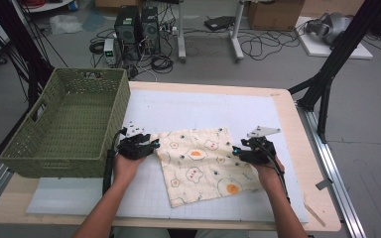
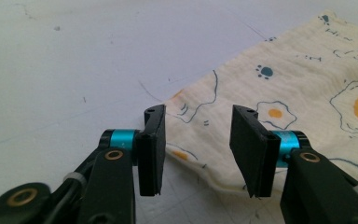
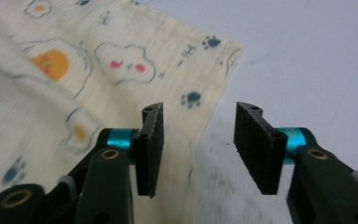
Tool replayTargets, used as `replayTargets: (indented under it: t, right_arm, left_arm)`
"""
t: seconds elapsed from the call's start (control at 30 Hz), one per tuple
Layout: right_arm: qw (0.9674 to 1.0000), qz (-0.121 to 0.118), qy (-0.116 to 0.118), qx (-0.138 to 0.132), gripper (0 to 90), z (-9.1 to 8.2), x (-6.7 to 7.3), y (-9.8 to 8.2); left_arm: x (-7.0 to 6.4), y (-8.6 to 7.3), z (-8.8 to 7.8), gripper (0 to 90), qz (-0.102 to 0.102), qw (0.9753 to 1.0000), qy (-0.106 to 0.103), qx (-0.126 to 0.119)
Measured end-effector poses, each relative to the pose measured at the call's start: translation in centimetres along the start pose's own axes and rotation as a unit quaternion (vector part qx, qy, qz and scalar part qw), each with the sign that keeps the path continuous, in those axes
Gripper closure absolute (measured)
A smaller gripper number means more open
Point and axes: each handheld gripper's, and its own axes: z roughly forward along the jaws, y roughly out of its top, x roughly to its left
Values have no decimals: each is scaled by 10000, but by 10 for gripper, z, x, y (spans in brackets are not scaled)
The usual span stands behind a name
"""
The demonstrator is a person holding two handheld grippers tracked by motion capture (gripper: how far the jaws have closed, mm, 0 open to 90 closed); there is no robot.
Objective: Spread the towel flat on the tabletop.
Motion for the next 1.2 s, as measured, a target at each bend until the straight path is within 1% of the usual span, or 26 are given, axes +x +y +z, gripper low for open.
replayTargets:
  t: [0.07, 0.1, 0.17, 0.27, 0.3, 0.33, 0.37, 0.4, 0.43, 0.47, 0.5, 0.53, 0.57, 0.63, 0.67, 0.7, 0.73, 0.8, 0.83, 0.9, 0.93, 1.03, 1.1, 1.13, 1.17, 1.2]
  right_arm:
    - [10000, -13, -21, -49, 471, 16, -3, 9]
    - [10000, 9, -33, -13, 459, 22, -3, 11]
    - [9999, -64, -83, 104, 443, 39, -4, 16]
    - [9996, 17, -58, 286, 442, 61, -4, 19]
    - [9998, 143, 4, 155, 495, 63, -6, 19]
    - [9996, 209, 84, 153, 534, 65, -7, 20]
    - [9996, 197, 168, 132, 681, 66, -8, 20]
    - [9995, 105, 278, 134, 846, 65, -8, 21]
    - [9995, -67, 271, 170, 865, 65, -7, 22]
    - [9993, -185, 199, 239, 869, 65, -5, 24]
    - [9990, -328, -44, 296, 872, 65, -4, 26]
    - [9982, -345, -348, 344, 872, 63, -5, 27]
    - [9977, -222, -568, 310, 872, 60, -10, 26]
    - [9940, 4, -1046, 305, 864, 54, -20, 24]
    - [9921, 98, -1217, 303, 854, 51, -24, 22]
    - [9922, 195, -1211, 239, 822, 48, -27, 21]
    - [9930, 265, -1138, 179, 748, 47, -28, 21]
    - [9937, 265, -1092, -22, 683, 39, -28, 21]
    - [9941, 330, -1028, -127, 639, 35, -28, 21]
    - [9947, 359, -912, -311, 596, 26, -28, 19]
    - [9951, 371, -830, -387, 579, 21, -27, 18]
    - [9964, 255, -615, -529, 555, 7, -22, 12]
    - [9968, 171, -507, -600, 533, -6, -17, 5]
    - [9967, 140, -460, -656, 515, -10, -16, 3]
    - [9967, 152, -415, -680, 496, -15, -14, -1]
    - [9967, 152, -366, -710, 488, -19, -13, -4]
  left_arm:
    - [0, -1, 1, 540, 16, 10000, -5, 40]
    - [0, -1, 1, 536, 16, 10000, -21, 61]
    - [-1, -1, 1, 527, 12, 10000, -57, 67]
    - [-2, 0, 0, 524, 52, 10000, -70, 26]
    - [-2, 0, 0, 521, 50, 10000, -73, 17]
    - [-1, 0, 0, 517, 41, 10000, -83, 6]
    - [-1, 0, 0, 513, 51, 10000, -82, 17]
    - [-1, 0, 0, 510, 55, 9999, -77, 37]
    - [-1, 0, 0, 508, 48, 9999, -83, 51]
    - [-1, 0, 0, 505, 59, 9999, -85, 60]
    - [-1, 0, 0, 504, 40, 9999, -85, 57]
    - [-2, 0, 0, 504, 30, 9999, -91, 56]
    - [-2, 0, 0, 503, 43, 9999, -99, 57]
    - [-3, 0, 0, 498, 29, 9999, -100, 56]
    - [-3, 0, 1, 496, 25, 9999, -109, 49]
    - [-4, 0, 2, 494, 20, 9999, -115, 51]
    - [-4, 1, 3, 493, -6, 9999, -134, 67]
    - [-5, 3, 4, 487, -38, 9998, -171, 50]
    - [-6, 5, 4, 484, -49, 9999, -153, -4]
    - [-6, 9, 6, 473, -65, 9998, -194, 50]
    - [-6, 10, 7, 472, -61, 9998, -178, 12]
    - [-7, 17, 11, 469, -28, 9998, -181, 30]
    - [-8, 21, 16, 468, -39, 9999, -144, -82]
    - [-8, 21, 18, 467, -91, 9999, -132, -62]
    - [-9, 22, 23, 461, -81, 9998, -145, 99]
    - [-10, 23, 27, 443, -94, 9997, -147, 183]
